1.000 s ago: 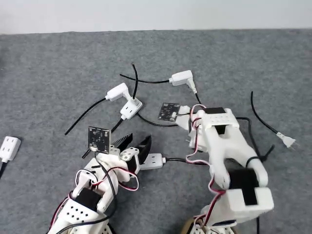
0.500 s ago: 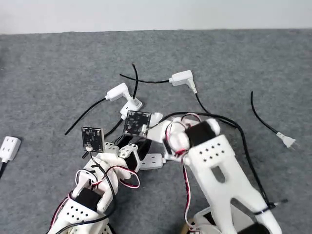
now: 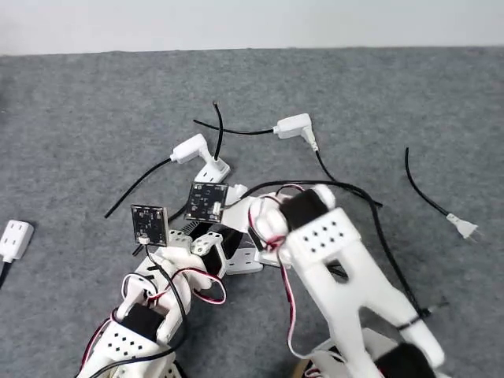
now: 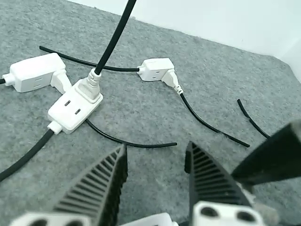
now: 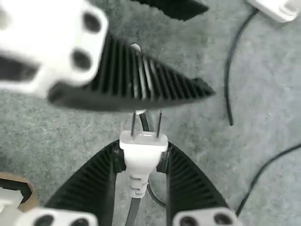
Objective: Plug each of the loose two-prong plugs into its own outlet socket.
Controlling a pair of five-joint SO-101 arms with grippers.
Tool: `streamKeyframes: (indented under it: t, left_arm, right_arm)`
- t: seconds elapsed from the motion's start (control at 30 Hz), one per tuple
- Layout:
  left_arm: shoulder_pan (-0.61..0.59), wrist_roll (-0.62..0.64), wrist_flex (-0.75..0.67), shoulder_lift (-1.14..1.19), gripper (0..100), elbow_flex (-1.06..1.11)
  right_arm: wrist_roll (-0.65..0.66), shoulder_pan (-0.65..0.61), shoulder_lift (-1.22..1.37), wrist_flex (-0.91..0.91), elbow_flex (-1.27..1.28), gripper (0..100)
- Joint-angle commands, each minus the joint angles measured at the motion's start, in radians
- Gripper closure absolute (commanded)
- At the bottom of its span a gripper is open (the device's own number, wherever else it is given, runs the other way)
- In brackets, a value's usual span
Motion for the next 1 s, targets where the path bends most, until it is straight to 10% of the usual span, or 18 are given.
streamKeyframes:
  t: [0.0, 0.97]
  left_arm:
    - [0.005, 0.008, -0.026, -0.008, 81, -0.008]
    - [0.011, 0.006, -0.008, -0.008, 81, -0.008]
  right_arm:
    - [-0.011, -0.008, 0.012, -0.030, -0.089, 98.9]
    - [-0.055, -0.111, -0.088, 0.148, -0.313, 98.9]
